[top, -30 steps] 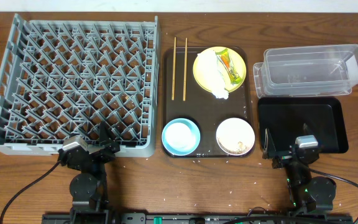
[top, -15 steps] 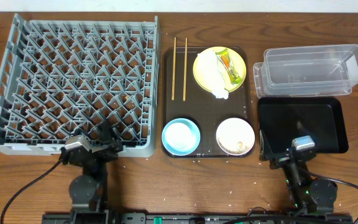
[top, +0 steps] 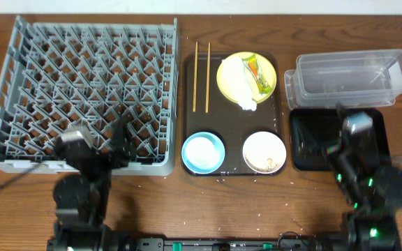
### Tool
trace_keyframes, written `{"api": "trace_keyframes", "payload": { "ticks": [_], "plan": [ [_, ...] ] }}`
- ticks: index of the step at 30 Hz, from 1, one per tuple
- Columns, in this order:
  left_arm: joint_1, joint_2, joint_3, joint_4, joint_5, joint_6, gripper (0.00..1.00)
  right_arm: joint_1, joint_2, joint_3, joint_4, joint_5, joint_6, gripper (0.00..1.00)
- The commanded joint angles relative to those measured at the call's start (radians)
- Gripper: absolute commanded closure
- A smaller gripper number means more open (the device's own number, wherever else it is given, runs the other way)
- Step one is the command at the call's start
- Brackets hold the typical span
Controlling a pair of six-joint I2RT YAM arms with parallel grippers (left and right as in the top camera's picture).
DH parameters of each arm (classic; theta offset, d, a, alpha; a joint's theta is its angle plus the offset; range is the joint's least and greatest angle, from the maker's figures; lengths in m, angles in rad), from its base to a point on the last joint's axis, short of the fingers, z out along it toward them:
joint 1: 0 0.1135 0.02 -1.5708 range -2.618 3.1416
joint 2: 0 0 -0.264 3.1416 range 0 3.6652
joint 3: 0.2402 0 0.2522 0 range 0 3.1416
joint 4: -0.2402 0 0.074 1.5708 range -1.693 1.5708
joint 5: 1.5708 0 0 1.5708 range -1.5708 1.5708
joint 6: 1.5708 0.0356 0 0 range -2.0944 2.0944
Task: Sort waste into correct bins and load items into the dishwasher
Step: 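Reach the right gripper to the yellow plate and grasp the white tissue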
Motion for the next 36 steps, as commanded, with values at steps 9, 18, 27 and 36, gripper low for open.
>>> {"api": "trace_keyframes", "payload": {
  "ticks": [9,18,27,36],
  "plan": [
    [0.004,0.322,0.501,-0.403,0.117,0.063,0.09,0.093,0.701,0.730,-0.526,-0.084,-0.127,0.01],
    [0.004,0.331,0.501,-0.525,0.117,0.048,0.02,0.192,0.946,0.812,-0.530,-0.024,0.055,0.23],
    [0.004,0.341,0.501,-0.554,0.116,-0.035,0.02,0.385,1.312,0.812,-0.410,0.418,0.088,0.33],
    [0.004,0.343,0.500,-0.584,0.116,-0.035,0.02,0.385,1.480,0.812,-0.305,0.430,0.140,0.79]
  ]
}}
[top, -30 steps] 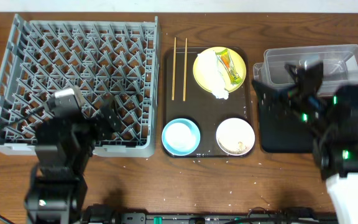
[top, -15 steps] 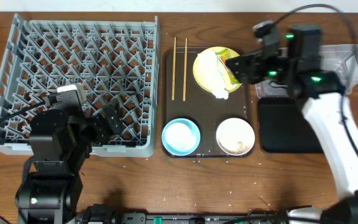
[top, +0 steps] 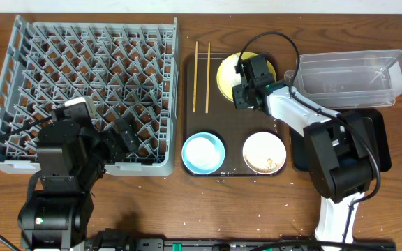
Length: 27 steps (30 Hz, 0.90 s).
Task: Sort waste into correct bins and load items into the dishwasher
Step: 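Reach the right gripper to the yellow plate and grasp the white tissue, then carry the tissue right and drop it into the clear bin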
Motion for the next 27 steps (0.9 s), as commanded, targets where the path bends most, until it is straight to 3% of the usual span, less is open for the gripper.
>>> {"api": "trace_keyframes", "payload": {
  "ticks": [1,3,6,10,15,20,26,27],
  "plan": [
    [0.004,0.000,0.016,-0.003,0.013,-0.009,0.02,0.002,0.010,0.011,-0.013,0.014,0.033,0.85],
    [0.004,0.000,0.016,-0.003,0.013,-0.009,0.02,0.002,0.010,0.011,-0.017,0.026,0.058,0.99],
    [0.004,0.000,0.016,-0.003,0.013,-0.009,0.02,-0.006,-0.022,0.013,-0.025,0.024,0.069,0.99],
    [0.004,0.000,0.016,-0.003,0.013,-0.009,0.02,-0.059,-0.225,0.023,-0.045,-0.068,0.086,0.99],
    [0.004,0.000,0.016,-0.003,0.013,-0.009,0.02,-0.199,-0.422,0.023,-0.119,-0.017,0.366,0.99],
    [0.004,0.000,0.017,-0.003,0.013,-0.009,0.02,-0.389,-0.430,0.023,-0.249,0.114,0.666,0.99],
    [0.004,0.000,0.016,-0.003,0.013,-0.009,0.02,-0.469,-0.382,0.023,-0.259,0.131,0.732,0.98],
    [0.004,0.000,0.016,-0.003,0.013,-0.009,0.02,-0.470,-0.376,0.023,-0.263,0.135,0.739,0.92]
  ]
}}
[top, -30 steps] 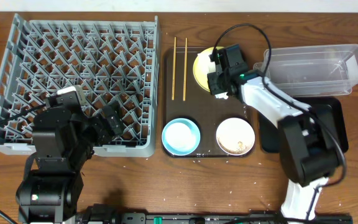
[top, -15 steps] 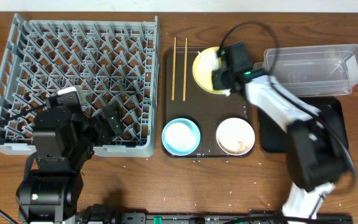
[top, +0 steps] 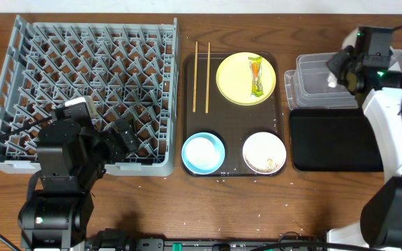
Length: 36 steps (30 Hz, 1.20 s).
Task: Sort waste into correct bins and load items into the dishwasher
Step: 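Carry the tissue right and drop it into the clear bin, then return the right gripper to the plate and grasp the snack wrapper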
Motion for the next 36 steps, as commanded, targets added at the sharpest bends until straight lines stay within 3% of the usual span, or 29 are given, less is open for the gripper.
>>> {"api": "trace_keyframes", "payload": {
  "ticks": [1,2,3,6,8,11,14,17,20,29,31,33,34,36],
  "plan": [
    [0.004,-0.001,0.016,0.000,0.013,-0.009,0.02,-0.003,0.039,-0.005,-0.014,0.041,0.095,0.79],
    [0.004,-0.001,0.016,0.000,0.013,-0.009,0.02,-0.003,0.046,-0.005,-0.012,0.044,0.095,0.55],
    [0.004,-0.001,0.016,0.000,0.013,-0.009,0.02,-0.003,0.054,-0.005,-0.003,0.038,0.095,0.41],
    [0.004,-0.001,0.016,0.000,0.013,-0.009,0.02,0.005,0.043,-0.004,0.033,-0.101,0.020,0.34],
    [0.004,-0.001,0.016,0.000,0.013,-0.009,0.02,0.023,0.030,-0.004,0.089,-0.195,-0.080,0.32],
    [0.004,-0.001,0.016,0.000,0.013,-0.009,0.02,0.096,0.019,-0.004,0.222,-0.443,-0.434,0.38],
    [0.004,-0.001,0.016,0.000,0.013,-0.009,0.02,0.212,0.030,-0.005,0.204,-0.417,-0.619,0.40],
    [0.004,-0.001,0.016,0.000,0.013,-0.009,0.02,0.317,0.088,-0.005,0.193,-0.128,-0.631,0.40],
    [0.004,-0.001,0.017,0.000,0.013,-0.009,0.02,0.376,0.198,-0.005,0.288,0.011,-0.632,0.41],
    [0.004,-0.001,0.017,0.000,0.013,-0.009,0.02,0.387,0.423,-0.005,0.395,0.010,-0.589,0.42],
    [0.004,-0.001,0.016,0.000,0.013,-0.009,0.02,0.387,0.433,-0.005,0.390,0.005,-0.585,0.54],
    [0.004,-0.001,0.016,0.000,0.013,-0.009,0.02,0.387,0.428,-0.005,0.383,-0.023,-0.586,0.86],
    [0.004,-0.001,0.016,0.000,0.013,-0.009,0.02,0.387,0.423,-0.005,0.379,-0.035,-0.586,0.94],
    [0.004,-0.001,0.016,0.000,0.013,-0.009,0.02,0.385,0.399,-0.005,0.365,-0.039,-0.565,0.99]
  ]
}}
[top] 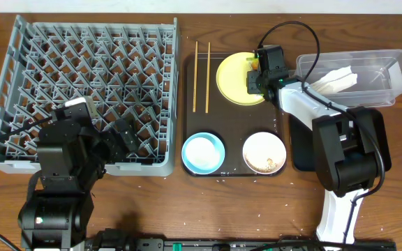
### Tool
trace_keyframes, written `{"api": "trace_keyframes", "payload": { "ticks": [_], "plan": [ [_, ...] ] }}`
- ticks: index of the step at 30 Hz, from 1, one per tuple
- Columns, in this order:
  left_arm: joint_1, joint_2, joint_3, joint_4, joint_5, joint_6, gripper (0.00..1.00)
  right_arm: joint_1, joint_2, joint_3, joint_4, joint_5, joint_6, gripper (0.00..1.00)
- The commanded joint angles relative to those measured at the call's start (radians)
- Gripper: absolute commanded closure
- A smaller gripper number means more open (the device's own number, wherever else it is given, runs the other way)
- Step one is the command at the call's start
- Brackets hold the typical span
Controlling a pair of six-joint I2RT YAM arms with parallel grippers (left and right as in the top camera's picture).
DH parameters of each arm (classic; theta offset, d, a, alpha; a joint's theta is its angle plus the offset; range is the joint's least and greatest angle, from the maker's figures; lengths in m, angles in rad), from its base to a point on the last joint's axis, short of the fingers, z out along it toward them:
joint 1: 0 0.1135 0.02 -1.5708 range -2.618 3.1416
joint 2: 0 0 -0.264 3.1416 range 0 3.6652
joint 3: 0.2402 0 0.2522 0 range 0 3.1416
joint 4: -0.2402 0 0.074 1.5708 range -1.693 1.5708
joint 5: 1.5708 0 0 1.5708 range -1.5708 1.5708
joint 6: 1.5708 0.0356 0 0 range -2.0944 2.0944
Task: Sort waste into correct bins and load items into the dishwasher
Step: 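Return the right gripper to the plate and grasp the snack wrapper, then carry the wrapper right and drop it into the clear bin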
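My right gripper (pixel 255 77) is over the yellow plate (pixel 232 82) at the back of the black tray (pixel 232 167), and its fingers look apart. It covers the spot where the wrapper lies, so the wrapper is mostly hidden. A crumpled white tissue (pixel 333 78) lies in the clear plastic bin (pixel 379 90). Two chopsticks (pixel 202 66), a blue bowl (pixel 203 153) and a white bowl (pixel 264 153) sit on the tray. My left gripper (pixel 119 136) hangs open over the front edge of the grey dishwasher rack (pixel 82 63), holding nothing.
A black bin (pixel 302 150) lies right of the tray, partly under the right arm. The right arm's cable loops above the plate and the clear bin. Small crumbs dot the wooden table in front.
My right gripper was over the clear bin with the white tissue at its fingers. Now it is back over the yellow plate and the tissue lies in the bin. The left arm has not moved.
Both arms were low at the front, with tissue and wrapper on the yellow plate. Then the right gripper was at the plate on the tissue, the left arm raised. Then the tissue hung over the clear bin. It now lies there, the gripper over the plate.
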Motion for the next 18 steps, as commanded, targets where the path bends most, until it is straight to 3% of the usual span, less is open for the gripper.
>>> {"api": "trace_keyframes", "payload": {
  "ticks": [1,10,18],
  "plan": [
    [0.004,-0.001,0.016,0.003,0.013,-0.009,0.02,0.006,-0.042,0.004,-0.026,-0.017,0.042,0.99],
    [0.004,-0.001,0.016,0.003,0.013,-0.009,0.02,-0.060,-0.320,0.005,-0.131,-0.095,0.112,0.99],
    [0.004,-0.001,0.016,0.003,0.013,-0.009,0.02,-0.276,-0.387,0.005,-0.330,0.101,0.593,0.99]
  ]
}}
